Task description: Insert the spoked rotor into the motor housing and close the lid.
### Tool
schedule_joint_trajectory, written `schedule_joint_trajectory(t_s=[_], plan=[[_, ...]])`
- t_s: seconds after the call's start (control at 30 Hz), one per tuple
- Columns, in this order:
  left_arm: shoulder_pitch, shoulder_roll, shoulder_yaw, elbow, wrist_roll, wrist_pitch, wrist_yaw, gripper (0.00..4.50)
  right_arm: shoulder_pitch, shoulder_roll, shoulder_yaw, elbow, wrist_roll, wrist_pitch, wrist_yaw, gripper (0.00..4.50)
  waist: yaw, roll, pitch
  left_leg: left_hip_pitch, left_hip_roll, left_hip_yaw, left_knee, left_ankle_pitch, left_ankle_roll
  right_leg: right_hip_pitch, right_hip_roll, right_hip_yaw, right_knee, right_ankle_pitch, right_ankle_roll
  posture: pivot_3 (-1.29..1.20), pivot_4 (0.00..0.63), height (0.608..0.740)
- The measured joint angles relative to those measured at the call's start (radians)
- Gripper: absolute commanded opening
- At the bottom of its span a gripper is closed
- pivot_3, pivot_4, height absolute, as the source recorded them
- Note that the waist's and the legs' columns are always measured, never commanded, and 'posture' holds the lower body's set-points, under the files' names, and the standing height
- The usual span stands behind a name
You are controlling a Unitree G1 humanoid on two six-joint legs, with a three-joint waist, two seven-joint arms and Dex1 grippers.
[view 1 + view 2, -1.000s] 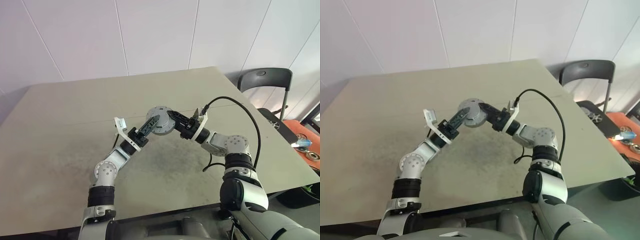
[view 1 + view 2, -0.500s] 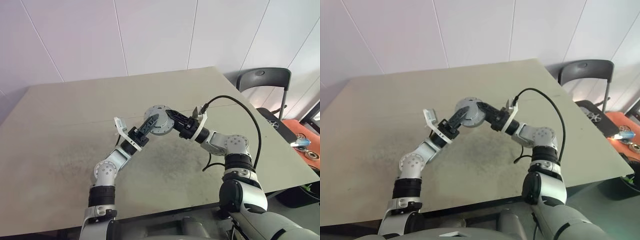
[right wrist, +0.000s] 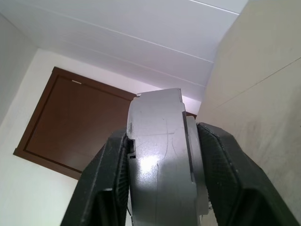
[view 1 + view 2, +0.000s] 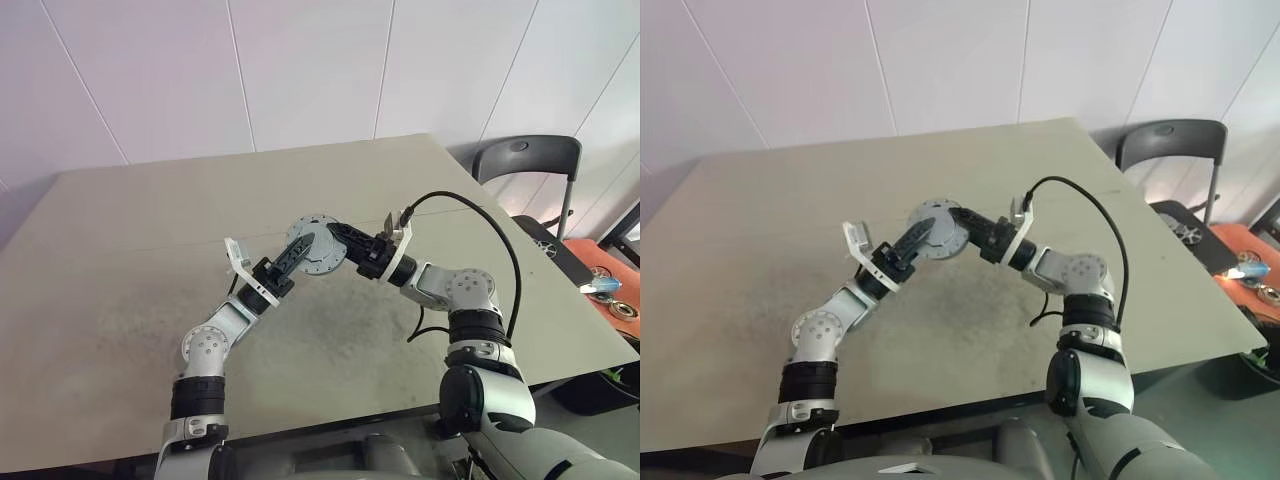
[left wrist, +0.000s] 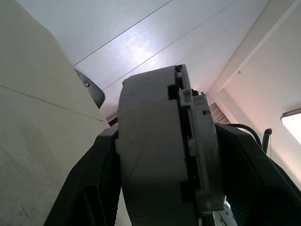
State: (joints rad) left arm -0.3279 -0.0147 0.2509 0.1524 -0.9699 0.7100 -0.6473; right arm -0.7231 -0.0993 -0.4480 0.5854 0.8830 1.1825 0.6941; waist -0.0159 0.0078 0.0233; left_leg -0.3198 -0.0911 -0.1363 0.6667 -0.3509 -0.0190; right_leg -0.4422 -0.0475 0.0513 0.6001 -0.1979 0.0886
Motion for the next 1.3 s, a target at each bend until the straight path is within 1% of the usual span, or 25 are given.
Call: schedule_joint_trajectory(t_s=[0.07,0.27,0.4,0.5,0.57,0.67,0.8,0.9,1.3], plan=[[0.0,-0.007,-0.003,0.004,0.006,-0.001,0.007,2.61,0.0,0.002,0.002,0.0,0.0,-0.01,0.0,3.82,-0.001,0.0,0.0,0.0,0.0,0.0,0.0,0.0,0.0,0.0,0.0,0.0,0.0,0.0,0.0,0.0,0.0,0.74],[-0.03,-0.044,0.025,0.048,-0.004,-0.032,0.053,2.61,-0.001,0.001,0.004,0.0,0.001,-0.031,-0.001,3.82,0.001,0.0,0.0,0.0,0.0,0.0,0.0,0.0,0.0,0.0,0.0,0.0,0.0,0.0,0.0,0.0,0.0,0.74],[-0.068,-0.067,0.086,0.093,-0.026,-0.095,0.101,2.61,-0.001,0.002,0.004,0.009,0.001,-0.041,-0.007,3.82,-0.001,0.0,0.0,0.0,0.0,0.0,0.0,0.0,-0.001,0.0,0.0,0.0,0.0,0.001,-0.001,0.0,0.0,0.74],[-0.109,-0.066,0.178,0.151,-0.037,-0.211,0.177,2.61,-0.003,0.002,0.003,0.014,0.005,-0.045,-0.004,3.82,-0.003,0.0,0.0,0.0,0.001,0.001,0.0,0.001,-0.002,0.0,0.001,0.0,0.0,0.002,-0.002,0.0,0.0,0.74],[-0.129,-0.041,0.271,0.22,-0.035,-0.314,0.253,2.61,-0.009,-0.001,0.002,0.011,0.007,-0.054,0.005,3.82,-0.005,0.0,0.0,0.001,0.003,0.002,0.0,0.001,-0.002,0.0,0.002,0.001,0.0,0.003,-0.002,0.0,0.0,0.74],[-0.129,-0.003,0.368,0.292,-0.023,-0.432,0.31,2.61,-0.009,-0.007,0.007,0.002,0.007,-0.06,0.026,3.82,0.0,0.0,0.0,0.001,0.003,0.001,0.0,0.002,-0.003,0.0,0.002,0.001,0.0,0.003,-0.002,0.0,0.0,0.74],[-0.137,0.023,0.431,0.357,0.023,-0.582,0.377,2.61,-0.009,-0.004,0.025,-0.013,0.007,-0.059,0.042,3.82,0.006,-0.002,-0.001,0.0,0.001,0.002,0.0,0.002,-0.003,0.0,0.001,0.001,-0.002,0.005,0.0,0.0,0.0,0.74],[-0.137,0.041,0.451,0.394,0.052,-0.65,0.406,2.61,-0.009,-0.003,0.031,-0.014,0.007,-0.059,0.05,3.82,0.006,-0.003,-0.002,0.0,0.001,0.001,0.0,0.002,-0.003,0.0,0.001,0.001,-0.002,0.005,0.0,0.0,0.0,0.74],[-0.14,0.05,0.456,0.433,0.094,-0.738,0.473,2.61,-0.009,-0.008,0.045,-0.015,0.008,-0.06,0.071,3.82,-0.001,-0.004,-0.002,0.0,0.001,0.002,0.0,0.002,-0.003,0.0,0.001,0.001,-0.001,0.005,0.0,0.0,0.0,0.74]])
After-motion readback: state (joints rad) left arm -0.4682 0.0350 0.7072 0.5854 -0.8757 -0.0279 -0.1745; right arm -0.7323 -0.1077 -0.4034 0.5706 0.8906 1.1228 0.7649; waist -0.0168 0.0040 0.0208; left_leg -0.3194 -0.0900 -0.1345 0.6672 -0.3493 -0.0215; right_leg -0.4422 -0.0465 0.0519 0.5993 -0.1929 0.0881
